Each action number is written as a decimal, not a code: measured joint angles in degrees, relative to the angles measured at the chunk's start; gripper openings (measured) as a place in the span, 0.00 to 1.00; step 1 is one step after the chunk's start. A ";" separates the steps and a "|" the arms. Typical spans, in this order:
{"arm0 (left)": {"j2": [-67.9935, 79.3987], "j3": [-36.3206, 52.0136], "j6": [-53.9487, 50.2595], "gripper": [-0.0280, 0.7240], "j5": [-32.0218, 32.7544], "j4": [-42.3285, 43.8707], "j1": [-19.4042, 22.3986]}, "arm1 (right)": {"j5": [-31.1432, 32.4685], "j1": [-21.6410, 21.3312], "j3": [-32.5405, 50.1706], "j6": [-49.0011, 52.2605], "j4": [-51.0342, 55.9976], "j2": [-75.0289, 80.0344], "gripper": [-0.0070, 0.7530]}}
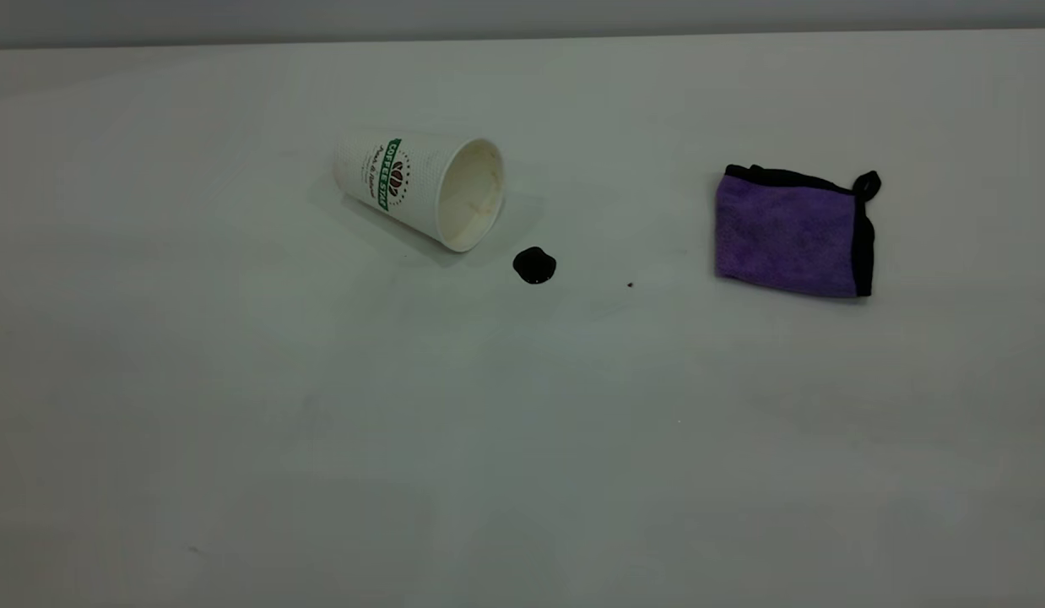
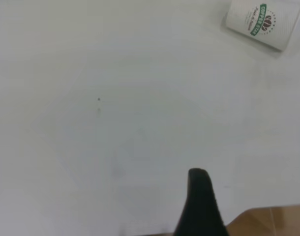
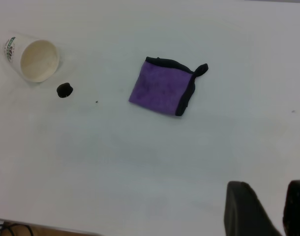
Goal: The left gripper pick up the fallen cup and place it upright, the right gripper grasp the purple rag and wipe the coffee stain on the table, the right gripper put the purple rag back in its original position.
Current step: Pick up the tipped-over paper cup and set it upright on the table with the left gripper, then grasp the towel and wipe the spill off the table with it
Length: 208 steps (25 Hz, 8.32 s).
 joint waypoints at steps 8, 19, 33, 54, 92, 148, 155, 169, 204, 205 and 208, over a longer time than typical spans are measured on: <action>25.27 -4.67 7.10 0.82 -14.24 -7.82 0.00 | 0.00 0.00 0.00 0.00 0.00 0.00 0.32; 53.19 -12.90 11.06 0.82 -26.67 -10.33 -10.17 | 0.00 0.00 0.00 0.00 0.00 0.00 0.32; 83.55 -27.48 -10.08 0.82 -30.82 13.76 -27.60 | 0.00 0.00 0.00 0.00 0.00 0.00 0.32; 113.82 -52.14 -61.82 0.82 -21.72 62.79 -40.83 | 0.00 0.00 0.00 0.00 0.00 0.00 0.32; 108.64 -52.62 -57.22 0.04 -9.96 64.43 -37.82 | 0.00 0.00 0.00 0.00 0.00 0.00 0.32; 107.72 -52.62 23.81 0.12 -18.71 -21.17 -5.99 | 0.00 0.00 0.00 0.00 0.00 0.00 0.32; 107.72 -52.62 23.81 0.38 -18.71 -21.21 -5.99 | 0.00 0.00 0.00 0.00 0.00 0.00 0.32; 102.30 -59.42 23.56 0.66 -10.22 -20.38 -5.99 | 0.00 0.00 0.00 0.00 0.00 0.00 0.32; 24.54 -23.34 8.04 0.66 13.59 -8.44 -6.16 | 0.00 0.00 0.00 0.00 0.00 0.00 0.32; 22.84 -21.00 7.99 0.66 13.54 -7.98 -6.16 | 0.00 0.00 0.00 0.00 0.00 0.00 0.32; 18.51 -14.49 7.68 0.66 13.54 -6.43 -6.16 | 0.00 0.00 0.00 0.00 0.00 0.00 0.32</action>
